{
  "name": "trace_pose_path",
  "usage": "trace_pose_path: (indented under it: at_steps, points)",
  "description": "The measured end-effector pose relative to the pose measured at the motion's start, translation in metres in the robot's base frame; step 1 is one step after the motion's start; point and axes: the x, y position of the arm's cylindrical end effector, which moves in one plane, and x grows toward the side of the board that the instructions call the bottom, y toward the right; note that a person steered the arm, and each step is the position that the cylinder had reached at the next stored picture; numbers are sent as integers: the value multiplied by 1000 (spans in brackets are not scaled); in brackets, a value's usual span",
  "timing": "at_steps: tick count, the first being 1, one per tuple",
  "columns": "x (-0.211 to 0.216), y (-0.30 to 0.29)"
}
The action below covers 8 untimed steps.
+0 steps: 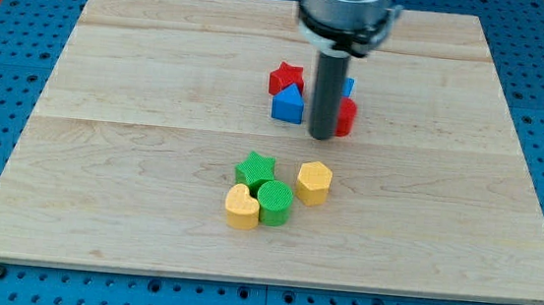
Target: Push the yellow hexagon into to the red circle
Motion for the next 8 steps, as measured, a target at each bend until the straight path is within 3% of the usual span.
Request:
trace_pose_path:
  at_steps: [2, 3, 5, 6, 7, 8]
  points:
    - [80, 50]
    - [86, -20]
    - [35, -69]
    - [53, -72]
    - [61, -120]
    - [38, -141]
